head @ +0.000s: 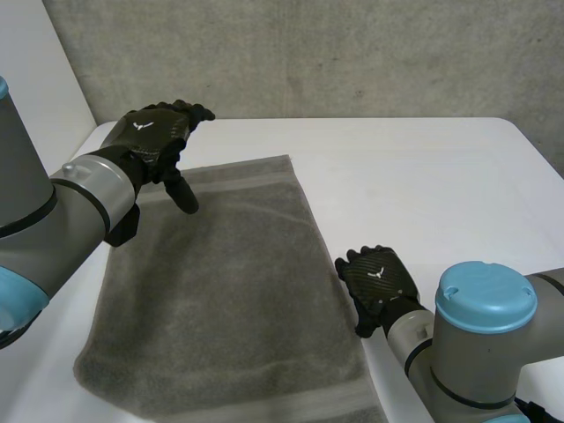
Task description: Fold the laundry
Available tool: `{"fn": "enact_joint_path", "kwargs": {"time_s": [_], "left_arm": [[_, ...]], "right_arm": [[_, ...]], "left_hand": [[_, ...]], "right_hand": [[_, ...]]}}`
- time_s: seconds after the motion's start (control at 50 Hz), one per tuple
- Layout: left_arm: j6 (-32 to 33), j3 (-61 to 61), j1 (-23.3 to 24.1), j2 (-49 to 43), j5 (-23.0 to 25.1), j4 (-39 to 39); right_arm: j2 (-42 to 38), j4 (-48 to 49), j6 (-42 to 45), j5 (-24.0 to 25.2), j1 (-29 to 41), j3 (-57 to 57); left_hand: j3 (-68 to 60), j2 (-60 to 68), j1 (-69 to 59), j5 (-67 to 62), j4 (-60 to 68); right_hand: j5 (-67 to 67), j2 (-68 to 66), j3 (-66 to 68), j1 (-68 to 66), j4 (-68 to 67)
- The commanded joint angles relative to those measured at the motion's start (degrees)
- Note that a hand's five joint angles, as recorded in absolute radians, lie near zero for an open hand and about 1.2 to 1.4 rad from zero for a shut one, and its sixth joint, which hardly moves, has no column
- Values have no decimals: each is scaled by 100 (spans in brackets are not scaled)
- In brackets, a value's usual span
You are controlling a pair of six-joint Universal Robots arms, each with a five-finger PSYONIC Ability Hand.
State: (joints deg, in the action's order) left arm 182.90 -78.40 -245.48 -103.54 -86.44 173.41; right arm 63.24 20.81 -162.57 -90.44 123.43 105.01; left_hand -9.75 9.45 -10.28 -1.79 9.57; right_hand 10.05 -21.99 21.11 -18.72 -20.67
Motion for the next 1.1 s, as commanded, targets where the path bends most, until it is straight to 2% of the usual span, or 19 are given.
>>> {"fn": "enact_joint_path", "kwargs": {"time_s": [0.02, 0.34, 0.38, 0.4, 0.44, 0.48, 0.58, 0.68, 0.74, 0.78, 0.88, 0.9, 0.92, 0.94, 0.96, 0.98, 1.1], "left_arm": [[0, 0, 9, 1, -4, 0], [0, 0, 9, 1, -4, 0], [0, 0, 9, 10, -4, 9], [0, 0, 9, 10, -4, 9], [0, 0, 9, 18, -4, 9], [0, 0, 0, 18, -4, 9], [0, 9, 0, 18, -4, 9], [0, 26, -17, 18, -4, 9], [0, 26, -17, 27, -4, 9], [0, 26, -26, 18, -4, 9], [9, 35, -26, 18, -4, 18], [9, 35, -26, 18, -4, 18], [9, 35, -26, 10, -4, 26], [9, 26, -26, 10, -4, 53], [9, 26, -26, 10, -4, 53], [9, 9, -26, 10, -4, 79], [18, 0, -17, -8, -4, 88]], "right_arm": [[4, 72, -38, 79, 59, -7], [-259, 72, -38, 273, 454, -324], [-303, 72, -46, 281, 550, -446], [-303, 72, -46, 281, 551, -447], [-303, 107, -64, 273, 586, -552], [-277, 159, -133, 273, 586, -596], [-154, 186, -635, 317, 586, -675], [170, -24, -1126, 606, 533, -693], [321, -174, -1154, 774, 498, -702], [522, -655, -953, 1028, 367, -780], [514, -1211, -750, 1248, 156, -729], [462, -1168, -671, 1344, 147, -702], [461, -1167, -670, 1345, 146, -702], [348, -1124, -662, 1397, 146, -675], [347, -1123, -662, 1398, 146, -675], [225, -1097, -662, 1380, 138, -675], [-101, -887, -592, 1363, 120, -859]], "left_hand": [[-30, 60, 23, 174, 47], [-30, 60, 23, 174, 47], [-30, 60, 23, 174, 47], [-30, 60, 23, 174, 47], [-30, 60, 23, 174, 47], [-30, 60, 23, 174, 47], [-30, 60, 23, 174, 47], [-30, 60, 23, 174, 47], [-30, 60, 23, 174, 47], [-30, 60, 23, 174, 47], [-30, 60, 23, 174, 47], [-30, 60, 23, 174, 47], [-30, 60, 23, 174, 47], [-30, 60, 23, 174, 47], [-30, 60, 23, 174, 47], [-30, 60, 23, 174, 47], [-30, 60, 23, 174, 47]], "right_hand": [[248, -54, 142, -381, -186], [719, -525, 613, -852, -657], [2206, -2013, 2100, -2339, -2144], [2216, -2022, 2110, -2349, -2154], [5479, -5285, 5373, -5612, -5417], [5990, -5796, 5884, -6123, -5928], [5995, -5801, 5889, -6128, -5933], [5995, -5801, 5889, -6128, -5933], [5995, -5801, 5889, -6128, -5933], [5995, -5801, 5889, -6128, -5933], [5995, -5801, 5889, -6128, -5933], [5052, -4858, 4946, -5185, -4989], [5042, -4849, 4936, -5175, -4980], [2411, -2217, 2305, -2544, -2349], [2385, -2191, 2279, -2518, -2322], [1102, -908, 996, -1235, -1040], [972, -778, 866, -1105, -909]]}}
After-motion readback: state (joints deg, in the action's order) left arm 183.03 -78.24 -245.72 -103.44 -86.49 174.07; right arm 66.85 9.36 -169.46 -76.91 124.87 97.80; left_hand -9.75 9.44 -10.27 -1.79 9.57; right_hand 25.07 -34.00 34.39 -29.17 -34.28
